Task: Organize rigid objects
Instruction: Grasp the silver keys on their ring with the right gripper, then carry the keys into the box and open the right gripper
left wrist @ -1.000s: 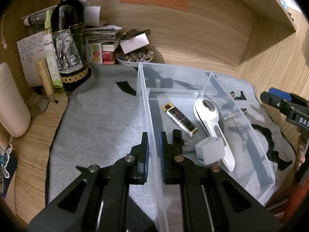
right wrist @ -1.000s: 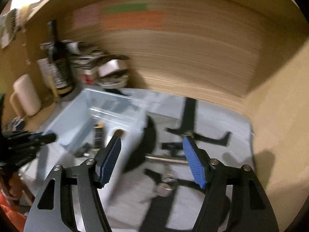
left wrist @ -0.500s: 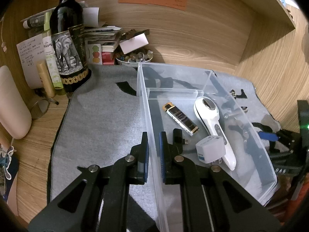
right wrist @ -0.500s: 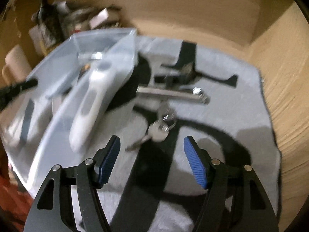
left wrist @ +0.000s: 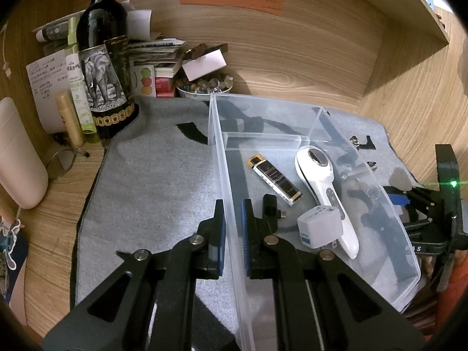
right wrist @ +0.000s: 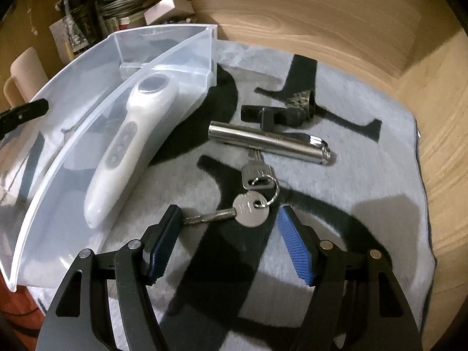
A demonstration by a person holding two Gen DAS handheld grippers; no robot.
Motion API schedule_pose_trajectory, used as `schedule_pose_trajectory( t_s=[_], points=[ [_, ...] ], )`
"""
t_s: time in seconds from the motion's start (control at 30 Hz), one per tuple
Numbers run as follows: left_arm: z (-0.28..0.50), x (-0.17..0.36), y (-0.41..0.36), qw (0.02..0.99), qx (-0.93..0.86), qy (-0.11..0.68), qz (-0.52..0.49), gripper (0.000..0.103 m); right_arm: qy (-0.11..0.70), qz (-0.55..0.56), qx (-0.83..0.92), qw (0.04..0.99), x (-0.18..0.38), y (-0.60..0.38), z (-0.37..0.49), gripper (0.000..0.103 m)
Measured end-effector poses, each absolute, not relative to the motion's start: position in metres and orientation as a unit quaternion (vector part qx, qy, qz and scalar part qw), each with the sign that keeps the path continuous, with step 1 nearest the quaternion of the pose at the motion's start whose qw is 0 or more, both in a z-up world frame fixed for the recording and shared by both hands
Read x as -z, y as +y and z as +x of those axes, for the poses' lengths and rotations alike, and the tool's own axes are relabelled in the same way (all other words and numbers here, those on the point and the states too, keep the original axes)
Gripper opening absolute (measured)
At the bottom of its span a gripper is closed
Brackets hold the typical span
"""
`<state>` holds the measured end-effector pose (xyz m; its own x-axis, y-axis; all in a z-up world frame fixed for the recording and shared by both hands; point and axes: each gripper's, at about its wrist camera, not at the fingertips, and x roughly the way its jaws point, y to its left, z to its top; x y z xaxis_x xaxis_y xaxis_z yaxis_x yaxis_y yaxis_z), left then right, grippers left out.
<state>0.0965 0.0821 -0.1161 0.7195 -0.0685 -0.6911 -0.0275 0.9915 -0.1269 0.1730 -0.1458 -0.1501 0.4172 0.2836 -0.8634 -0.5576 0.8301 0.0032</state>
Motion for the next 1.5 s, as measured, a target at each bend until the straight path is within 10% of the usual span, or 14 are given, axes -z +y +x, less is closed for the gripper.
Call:
schedule_pose_trajectory(
  t_s=[1.5],
  points=[
    [0.097, 0.118, 0.086, 0.925, 0.024, 0.371, -0.081, 0.010, 0.289, -0.160, -0.340, 0.881, 0.036, -0.053, 0.142, 0.059]
  ],
)
